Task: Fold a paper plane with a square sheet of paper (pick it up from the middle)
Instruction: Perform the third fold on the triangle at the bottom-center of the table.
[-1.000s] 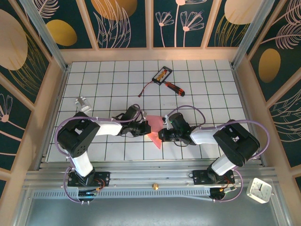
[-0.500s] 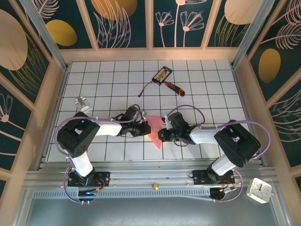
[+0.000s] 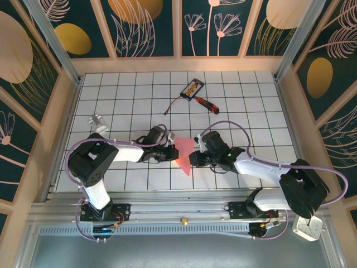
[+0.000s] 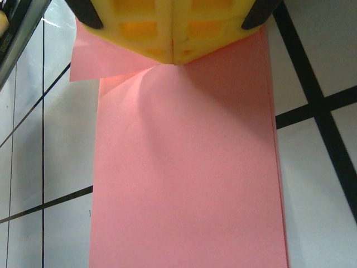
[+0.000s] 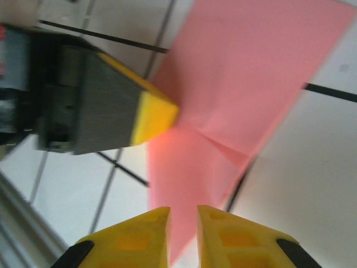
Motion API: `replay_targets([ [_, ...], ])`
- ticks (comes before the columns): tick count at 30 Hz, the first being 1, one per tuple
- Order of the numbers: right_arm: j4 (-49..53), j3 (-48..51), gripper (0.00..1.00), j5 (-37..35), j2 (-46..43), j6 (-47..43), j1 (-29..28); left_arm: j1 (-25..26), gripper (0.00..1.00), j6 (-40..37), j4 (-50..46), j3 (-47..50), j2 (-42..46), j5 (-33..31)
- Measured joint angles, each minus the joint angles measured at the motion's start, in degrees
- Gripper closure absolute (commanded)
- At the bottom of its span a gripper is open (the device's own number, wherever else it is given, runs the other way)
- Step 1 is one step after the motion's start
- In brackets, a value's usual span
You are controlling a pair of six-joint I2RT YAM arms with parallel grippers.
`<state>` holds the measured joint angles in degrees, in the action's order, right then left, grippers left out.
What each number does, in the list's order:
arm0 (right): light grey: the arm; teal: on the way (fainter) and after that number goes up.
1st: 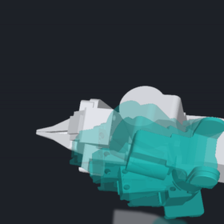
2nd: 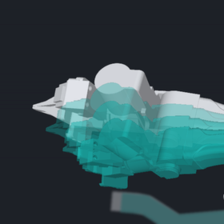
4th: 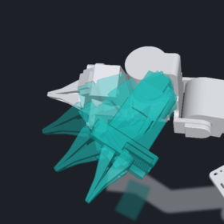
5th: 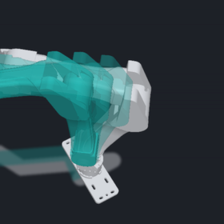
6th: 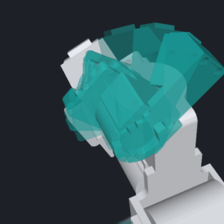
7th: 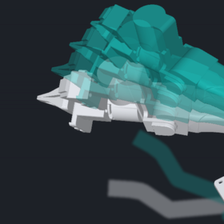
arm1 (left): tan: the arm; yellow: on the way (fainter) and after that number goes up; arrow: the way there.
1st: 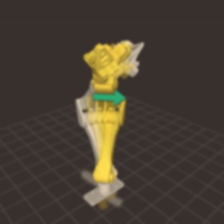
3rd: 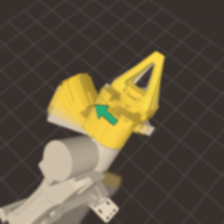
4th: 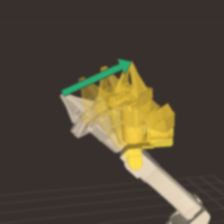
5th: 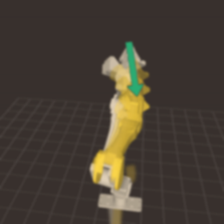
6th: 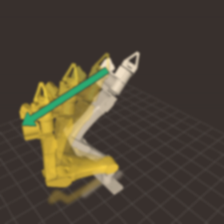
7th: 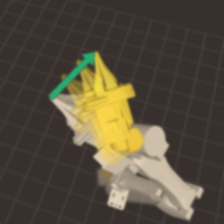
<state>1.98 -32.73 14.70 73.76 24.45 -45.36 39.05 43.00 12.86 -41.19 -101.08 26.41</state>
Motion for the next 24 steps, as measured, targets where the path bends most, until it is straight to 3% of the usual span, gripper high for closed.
replay_targets([
  [6,-4.4,-3.0,0.92,3.1,7.4,1.5,-4.2,0.0,1.0,-0.2,0.0,0.0,0.0,0.1],
  [12,-7.3,-4.4,0.95,4.3,15.4,1.3,-5.0,0.0,1.0,-0.2,0.0,0.0,0.0,0.1],
  [24,-11.0,-0.9,0.99,4.9,16.7,0.9,-4.2,0.0,1.0,-0.9,-0.5,-0.3,0.0,0.1],
])
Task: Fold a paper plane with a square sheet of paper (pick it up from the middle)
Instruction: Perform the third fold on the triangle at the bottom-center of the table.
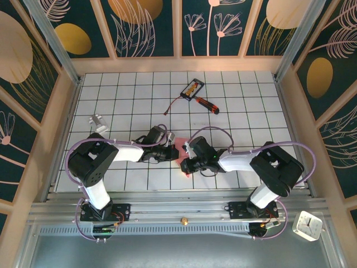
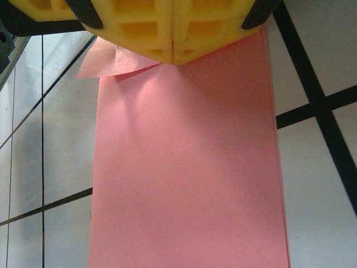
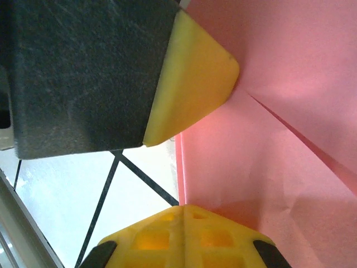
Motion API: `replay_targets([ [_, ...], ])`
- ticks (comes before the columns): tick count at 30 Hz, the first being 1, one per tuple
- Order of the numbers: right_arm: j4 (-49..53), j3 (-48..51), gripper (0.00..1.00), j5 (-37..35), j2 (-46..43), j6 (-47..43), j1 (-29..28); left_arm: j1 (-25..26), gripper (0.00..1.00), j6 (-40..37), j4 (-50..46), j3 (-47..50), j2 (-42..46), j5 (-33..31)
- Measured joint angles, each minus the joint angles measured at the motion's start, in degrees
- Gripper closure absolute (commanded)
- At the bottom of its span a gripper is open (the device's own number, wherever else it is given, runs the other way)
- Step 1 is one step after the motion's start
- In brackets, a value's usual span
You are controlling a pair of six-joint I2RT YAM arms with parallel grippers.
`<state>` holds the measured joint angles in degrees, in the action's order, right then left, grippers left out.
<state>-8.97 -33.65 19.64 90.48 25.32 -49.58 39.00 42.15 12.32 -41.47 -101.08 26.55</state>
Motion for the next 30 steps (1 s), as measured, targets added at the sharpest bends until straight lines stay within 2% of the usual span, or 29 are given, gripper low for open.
replay_targets([
  [12,-2.1,4.6,1.0,-1.3,-3.8,1.2,-2.1,0.0,1.0,-1.7,-2.5,-1.0,0.0,-0.1],
  [20,3.3,6.3,1.0,-3.1,-8.7,3.2,-4.5,0.0,1.0,-1.9,-2.7,-1.0,0.0,0.0],
  [25,9.0,5.2,1.0,-3.0,-11.8,3.2,-4.0,0.0,1.0,-2.1,-2.8,-1.1,0.0,0.0],
  [30,9.0,0.9,1.0,-1.6,-11.2,3.1,-2.8,0.0,1.0,-2.1,-2.8,-1.1,0.0,0.0],
])
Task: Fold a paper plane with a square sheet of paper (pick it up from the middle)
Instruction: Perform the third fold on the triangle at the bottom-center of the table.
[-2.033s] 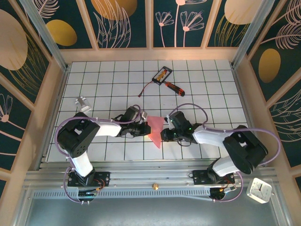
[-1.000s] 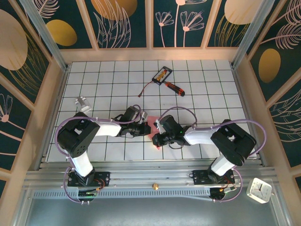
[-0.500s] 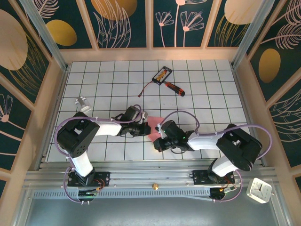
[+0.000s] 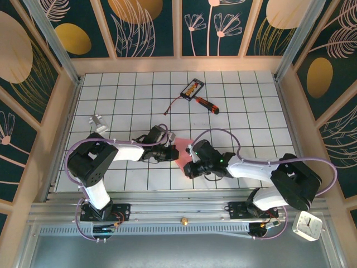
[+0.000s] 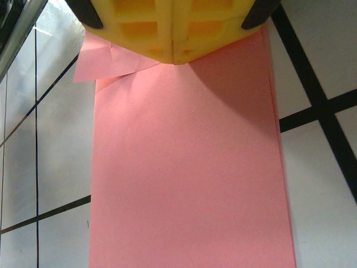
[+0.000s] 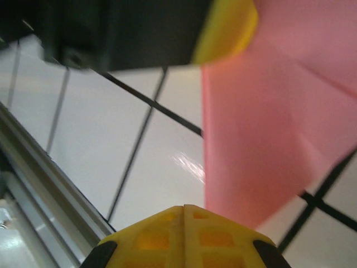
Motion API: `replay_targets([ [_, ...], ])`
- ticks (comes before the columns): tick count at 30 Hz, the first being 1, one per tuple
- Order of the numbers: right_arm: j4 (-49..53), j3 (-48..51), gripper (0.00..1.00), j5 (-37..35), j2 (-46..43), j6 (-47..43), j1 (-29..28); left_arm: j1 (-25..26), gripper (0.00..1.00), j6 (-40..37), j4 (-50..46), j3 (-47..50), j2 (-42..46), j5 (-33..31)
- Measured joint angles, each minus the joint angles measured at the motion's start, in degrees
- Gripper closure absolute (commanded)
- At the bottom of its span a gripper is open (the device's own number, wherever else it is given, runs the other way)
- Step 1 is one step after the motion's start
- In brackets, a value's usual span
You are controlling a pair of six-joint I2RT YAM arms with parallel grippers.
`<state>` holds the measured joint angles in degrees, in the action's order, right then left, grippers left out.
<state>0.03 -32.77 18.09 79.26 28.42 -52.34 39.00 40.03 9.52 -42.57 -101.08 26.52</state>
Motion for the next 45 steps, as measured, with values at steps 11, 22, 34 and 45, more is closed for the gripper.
replay_targets([
  [11,-4.7,-0.6,1.0,2.4,9.3,-2.2,2.1,0.0,1.0,-0.2,-0.8,-0.4,0.0,0.0],
  [22,-10.8,9.9,1.0,1.3,0.7,2.8,-1.9,0.0,1.0,-0.9,-2.1,-1.0,-0.1,0.0],
  [34,-4.5,5.0,1.0,4.2,-4.9,4.9,5.0,0.0,1.0,-1.0,-2.1,-0.9,0.1,-0.2],
  [45,-8.9,-0.4,1.0,5.0,9.2,5.0,5.1,0.0,1.0,-0.8,-2.3,-0.8,0.4,-0.6],
])
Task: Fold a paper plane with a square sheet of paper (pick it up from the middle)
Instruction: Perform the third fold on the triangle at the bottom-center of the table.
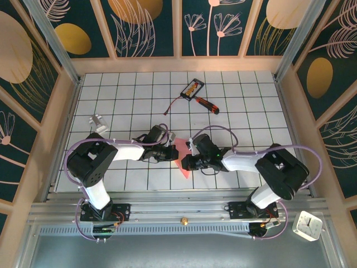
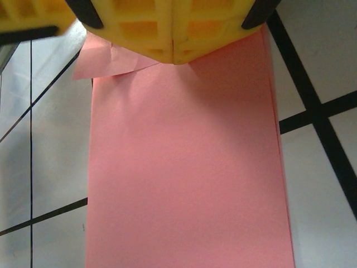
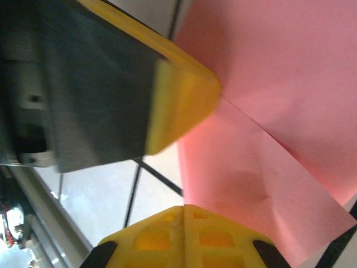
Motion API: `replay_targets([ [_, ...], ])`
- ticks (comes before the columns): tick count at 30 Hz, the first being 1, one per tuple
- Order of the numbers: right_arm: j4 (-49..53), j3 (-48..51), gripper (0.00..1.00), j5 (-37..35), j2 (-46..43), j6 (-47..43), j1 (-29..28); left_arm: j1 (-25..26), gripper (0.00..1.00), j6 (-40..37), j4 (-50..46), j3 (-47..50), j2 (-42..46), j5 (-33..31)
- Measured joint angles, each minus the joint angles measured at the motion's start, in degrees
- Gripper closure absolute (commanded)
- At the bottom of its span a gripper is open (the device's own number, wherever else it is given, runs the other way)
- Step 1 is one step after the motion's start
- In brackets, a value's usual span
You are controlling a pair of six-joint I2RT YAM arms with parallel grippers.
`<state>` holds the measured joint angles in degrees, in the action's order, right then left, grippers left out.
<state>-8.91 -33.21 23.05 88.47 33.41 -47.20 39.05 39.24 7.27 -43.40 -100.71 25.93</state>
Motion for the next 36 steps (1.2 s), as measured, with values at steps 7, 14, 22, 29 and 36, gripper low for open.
replay_targets([
  [7,-3.7,3.0,1.0,0.4,0.9,0.0,0.4,0.0,0.85,0.9,-2.9,0.0,1.9,-1.6],
  [14,-6.0,4.9,1.0,0.5,0.0,0.2,0.4,0.2,0.9,6.8,-2.4,4.9,12.3,-1.5],
  [22,-6.0,4.9,1.0,0.4,0.0,0.2,0.4,4.2,0.97,11.5,2.3,6.4,9.8,1.9],
  [29,-6.0,4.9,1.0,0.4,0.0,0.2,0.4,4.4,1.0,12.1,2.6,4.9,4.0,0.8],
  [36,-5.7,4.9,1.0,-0.1,0.0,0.1,0.3,3.3,1.0,12.2,3.4,5.8,3.8,0.2],
])
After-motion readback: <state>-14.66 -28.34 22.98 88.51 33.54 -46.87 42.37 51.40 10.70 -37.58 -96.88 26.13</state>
